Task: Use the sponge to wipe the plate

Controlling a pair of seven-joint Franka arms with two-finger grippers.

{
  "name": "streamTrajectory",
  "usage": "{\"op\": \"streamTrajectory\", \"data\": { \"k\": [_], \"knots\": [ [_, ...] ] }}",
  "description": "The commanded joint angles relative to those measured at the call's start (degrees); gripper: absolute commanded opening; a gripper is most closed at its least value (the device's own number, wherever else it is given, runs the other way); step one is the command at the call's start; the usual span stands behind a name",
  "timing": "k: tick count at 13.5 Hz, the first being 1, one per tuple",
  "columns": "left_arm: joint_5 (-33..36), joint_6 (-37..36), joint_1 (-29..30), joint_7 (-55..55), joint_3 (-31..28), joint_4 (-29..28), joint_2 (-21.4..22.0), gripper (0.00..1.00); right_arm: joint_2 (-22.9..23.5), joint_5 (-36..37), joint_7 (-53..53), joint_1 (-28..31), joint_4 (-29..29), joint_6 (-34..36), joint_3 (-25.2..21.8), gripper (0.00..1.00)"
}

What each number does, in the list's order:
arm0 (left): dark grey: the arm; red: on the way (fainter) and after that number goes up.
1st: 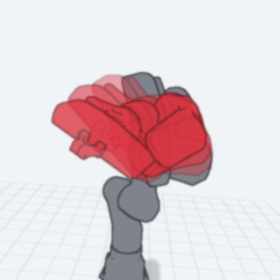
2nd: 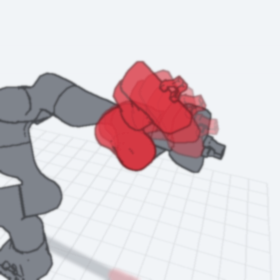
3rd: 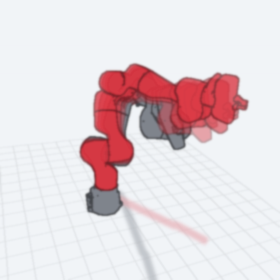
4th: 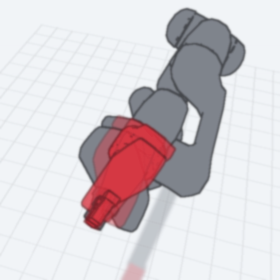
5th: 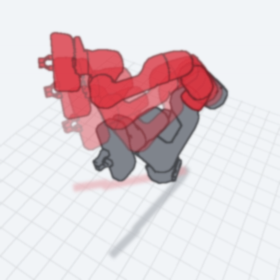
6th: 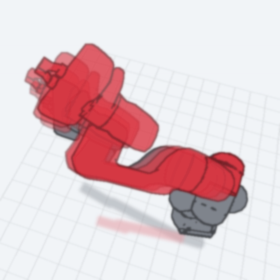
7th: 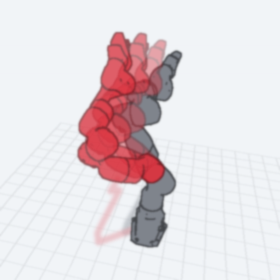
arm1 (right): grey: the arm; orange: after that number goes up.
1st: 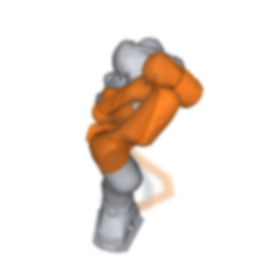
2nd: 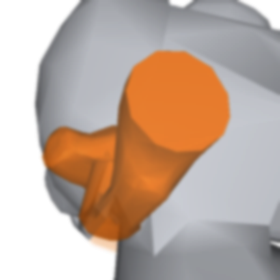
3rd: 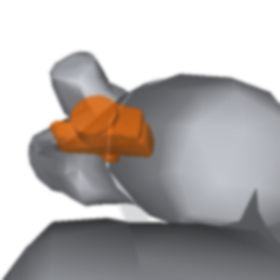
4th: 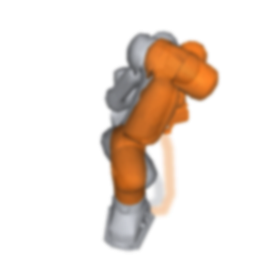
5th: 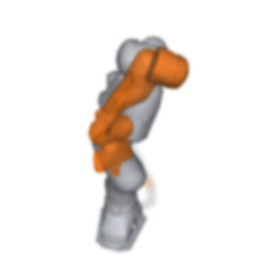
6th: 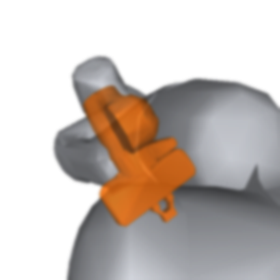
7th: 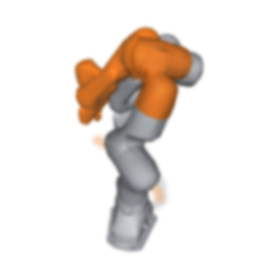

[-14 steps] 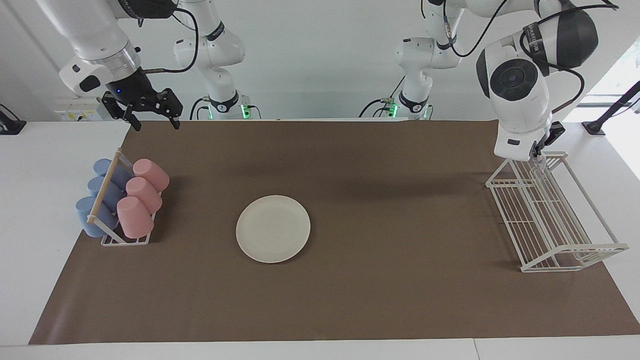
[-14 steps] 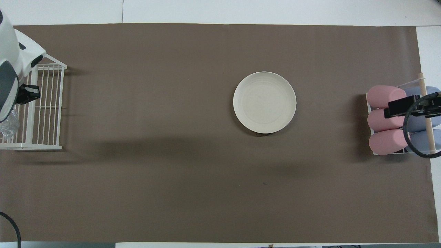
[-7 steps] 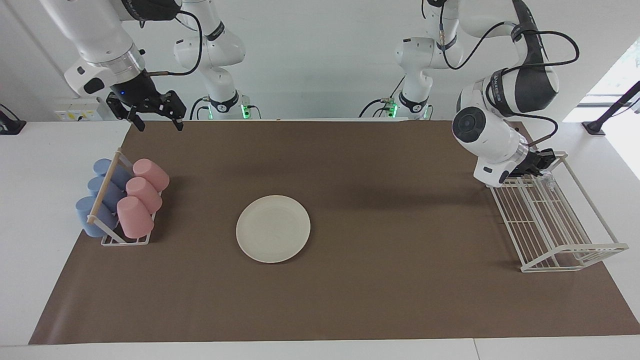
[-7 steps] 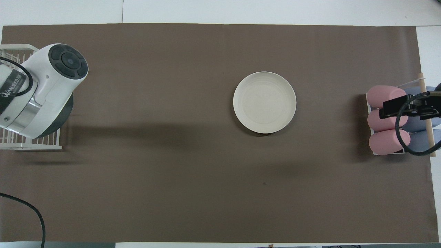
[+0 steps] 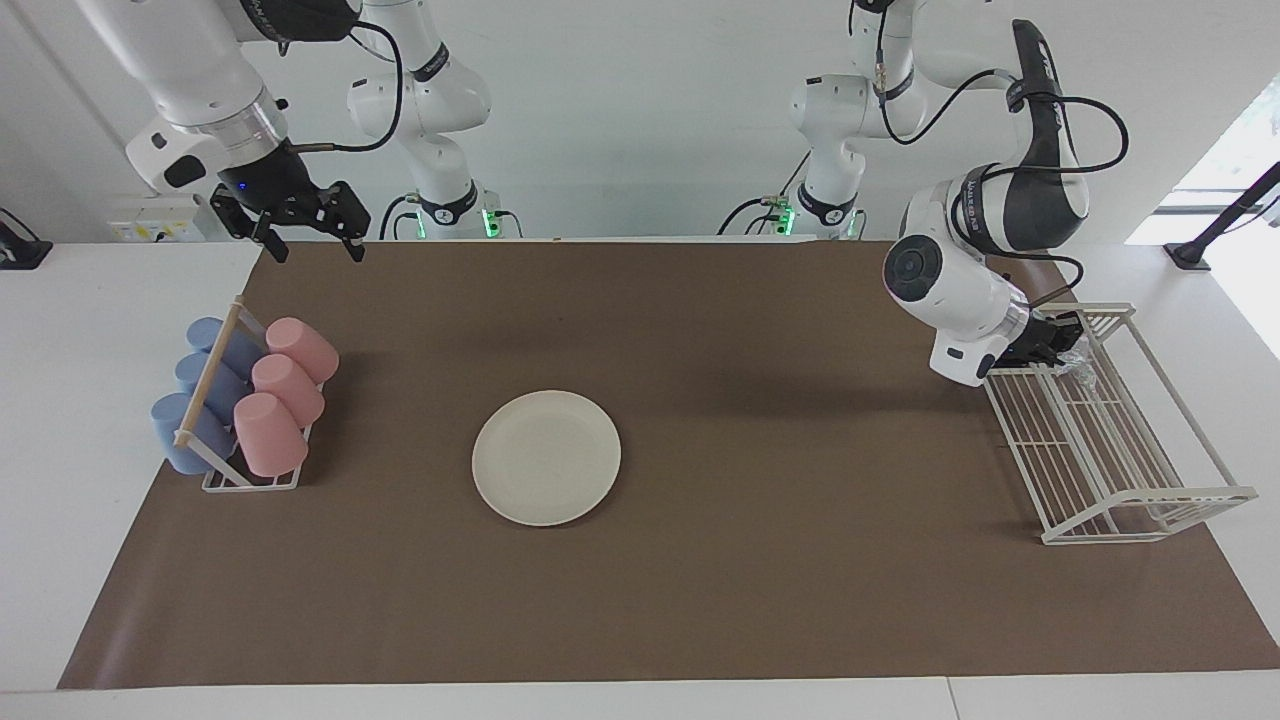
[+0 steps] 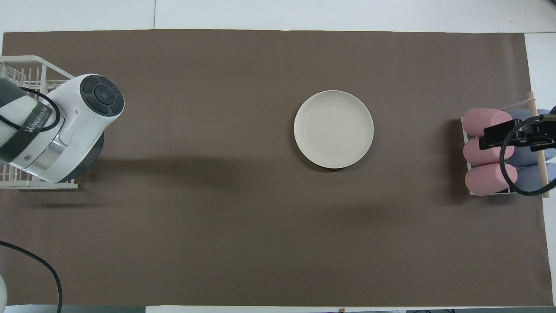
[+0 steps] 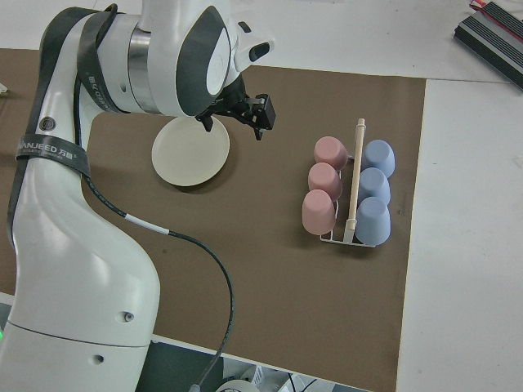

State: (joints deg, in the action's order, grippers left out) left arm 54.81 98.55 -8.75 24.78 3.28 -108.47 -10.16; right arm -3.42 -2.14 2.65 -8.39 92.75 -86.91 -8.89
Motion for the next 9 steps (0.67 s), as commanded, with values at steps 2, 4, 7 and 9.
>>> {"op": "streamTrajectory", "data": {
  "k": [2, 4, 7, 9],
  "knots": [
    [1.26, 2.35, -0.65, 4.40, -0.38, -4.91, 3.57, 0.00, -0.45, 1.00, 0.95, 0.31, 0.15, -0.72, 0.54, 1.00],
    [1.17, 1.91, -0.74, 4.14, -0.38, -4.73, 3.57, 0.00, -0.45, 1.09, 1.04, 0.40, 0.06, -0.54, 0.45, 1.00],
    [1.00, 1.64, -0.92, 3.96, -0.29, -4.64, 3.57, 0.63, -0.36, 1.09, 1.04, 0.40, 0.06, -0.46, 0.45, 1.00],
    [0.73, 1.73, -0.92, 3.96, -0.29, -4.47, 3.49, 0.82, -0.36, 1.09, 1.04, 0.31, -0.11, -0.46, 0.54, 1.00]
  ]
}}
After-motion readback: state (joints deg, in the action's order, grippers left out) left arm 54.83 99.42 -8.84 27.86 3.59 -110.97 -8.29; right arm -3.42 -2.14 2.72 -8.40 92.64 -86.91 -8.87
